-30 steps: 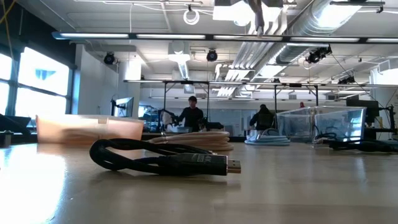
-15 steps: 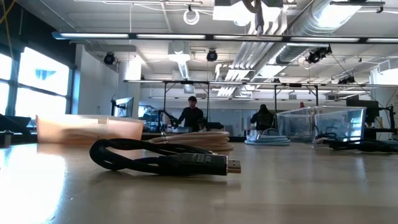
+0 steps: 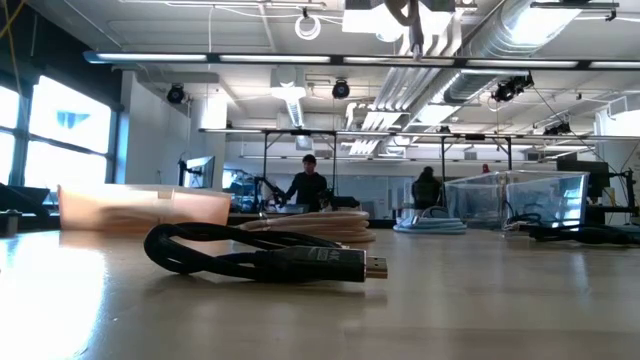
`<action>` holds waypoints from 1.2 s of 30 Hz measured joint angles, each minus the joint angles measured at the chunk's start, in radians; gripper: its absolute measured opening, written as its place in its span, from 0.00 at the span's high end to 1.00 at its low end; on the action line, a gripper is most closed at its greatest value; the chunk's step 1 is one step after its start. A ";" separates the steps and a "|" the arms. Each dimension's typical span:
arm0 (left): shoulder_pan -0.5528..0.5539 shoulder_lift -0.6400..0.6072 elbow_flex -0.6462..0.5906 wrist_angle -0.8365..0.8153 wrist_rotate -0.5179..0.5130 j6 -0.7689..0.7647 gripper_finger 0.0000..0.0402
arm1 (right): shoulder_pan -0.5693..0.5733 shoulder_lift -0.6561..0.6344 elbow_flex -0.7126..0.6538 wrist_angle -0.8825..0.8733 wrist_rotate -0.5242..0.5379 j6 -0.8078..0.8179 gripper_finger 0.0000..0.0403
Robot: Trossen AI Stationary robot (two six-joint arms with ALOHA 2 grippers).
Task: Sort HDMI cables
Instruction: Put the brown HDMI cable into the orange bin
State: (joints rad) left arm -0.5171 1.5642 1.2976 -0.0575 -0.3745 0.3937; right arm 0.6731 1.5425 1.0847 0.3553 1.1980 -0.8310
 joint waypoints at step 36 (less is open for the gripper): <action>0.000 -0.001 0.001 -0.020 0.023 0.160 0.35 | 0.000 0.000 -0.001 -0.016 -0.025 0.024 0.90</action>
State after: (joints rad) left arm -0.5167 1.5631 1.2987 -0.0772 -0.3511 0.5541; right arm 0.6735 1.5429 1.0840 0.3397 1.1730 -0.8066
